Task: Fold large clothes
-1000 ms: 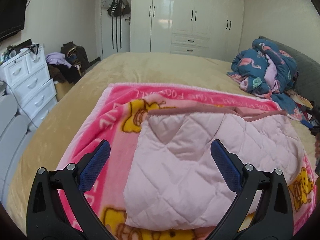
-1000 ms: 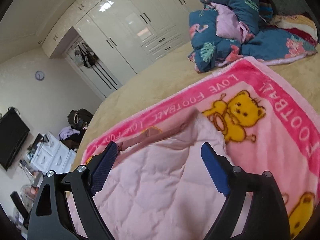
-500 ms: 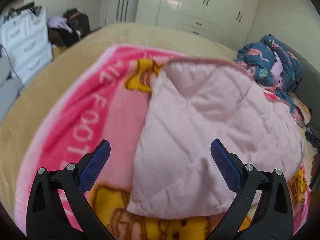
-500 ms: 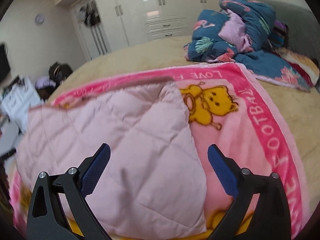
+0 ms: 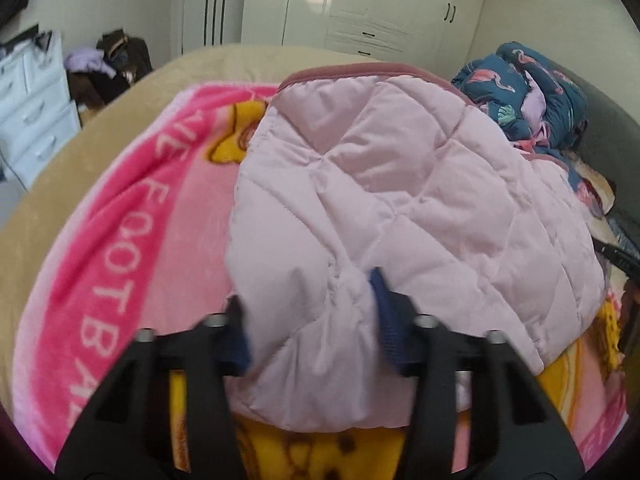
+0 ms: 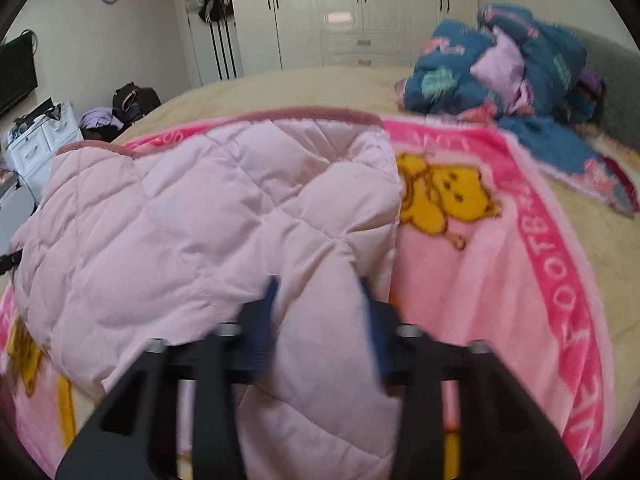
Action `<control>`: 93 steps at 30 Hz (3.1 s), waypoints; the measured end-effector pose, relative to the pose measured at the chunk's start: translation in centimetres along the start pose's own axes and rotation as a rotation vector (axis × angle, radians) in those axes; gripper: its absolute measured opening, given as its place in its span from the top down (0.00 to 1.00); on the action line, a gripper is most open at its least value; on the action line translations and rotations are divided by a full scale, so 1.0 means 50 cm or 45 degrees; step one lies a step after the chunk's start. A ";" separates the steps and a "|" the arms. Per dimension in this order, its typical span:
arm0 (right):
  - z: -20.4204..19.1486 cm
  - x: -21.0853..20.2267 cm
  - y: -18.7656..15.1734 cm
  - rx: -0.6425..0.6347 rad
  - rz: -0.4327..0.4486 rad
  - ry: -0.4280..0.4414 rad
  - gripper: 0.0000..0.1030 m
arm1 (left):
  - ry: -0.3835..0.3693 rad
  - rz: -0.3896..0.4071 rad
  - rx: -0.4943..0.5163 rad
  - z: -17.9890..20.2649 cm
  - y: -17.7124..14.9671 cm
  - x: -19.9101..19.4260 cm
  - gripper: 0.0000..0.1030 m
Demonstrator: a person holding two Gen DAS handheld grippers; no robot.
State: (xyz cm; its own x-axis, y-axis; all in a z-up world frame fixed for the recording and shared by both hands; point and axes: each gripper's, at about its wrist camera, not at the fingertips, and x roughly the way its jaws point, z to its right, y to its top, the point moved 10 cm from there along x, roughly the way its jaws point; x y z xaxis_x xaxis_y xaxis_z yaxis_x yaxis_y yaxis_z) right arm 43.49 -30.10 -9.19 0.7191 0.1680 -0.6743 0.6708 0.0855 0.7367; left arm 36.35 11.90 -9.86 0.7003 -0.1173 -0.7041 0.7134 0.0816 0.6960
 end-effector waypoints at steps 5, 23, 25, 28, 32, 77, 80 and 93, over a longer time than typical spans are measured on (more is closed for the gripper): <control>0.006 -0.042 0.047 0.031 0.121 -0.042 0.83 | 0.075 0.098 0.045 0.009 0.055 -0.037 0.84; 0.078 0.118 0.115 0.284 0.030 -0.099 0.84 | 0.189 0.026 0.057 -0.008 0.169 0.098 0.83; 0.081 0.138 0.102 0.310 -0.002 -0.090 0.84 | 0.183 0.013 0.021 -0.019 0.155 0.115 0.81; 0.080 0.155 0.089 0.311 -0.032 -0.099 0.82 | 0.167 -0.005 -0.005 -0.025 0.138 0.129 0.81; 0.078 0.158 0.076 0.316 -0.034 -0.105 0.80 | 0.145 -0.012 -0.023 -0.030 0.126 0.129 0.80; -0.038 -0.218 0.028 0.405 0.196 0.128 0.04 | 0.121 0.196 -0.015 0.039 0.108 -0.155 0.09; -0.047 -0.236 0.029 0.397 0.213 0.138 0.04 | 0.117 0.209 -0.004 0.049 0.102 -0.173 0.09; -0.095 -0.290 0.021 0.368 0.242 0.182 0.04 | 0.093 0.191 0.031 0.078 0.052 -0.198 0.09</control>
State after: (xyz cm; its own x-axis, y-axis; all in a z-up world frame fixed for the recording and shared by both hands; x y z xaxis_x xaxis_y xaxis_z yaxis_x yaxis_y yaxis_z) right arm 32.91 -27.80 1.63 0.8167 0.2911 -0.4982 0.5662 -0.2379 0.7892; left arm 31.20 9.41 -0.53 0.7993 -0.0333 -0.6000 0.6008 0.0688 0.7964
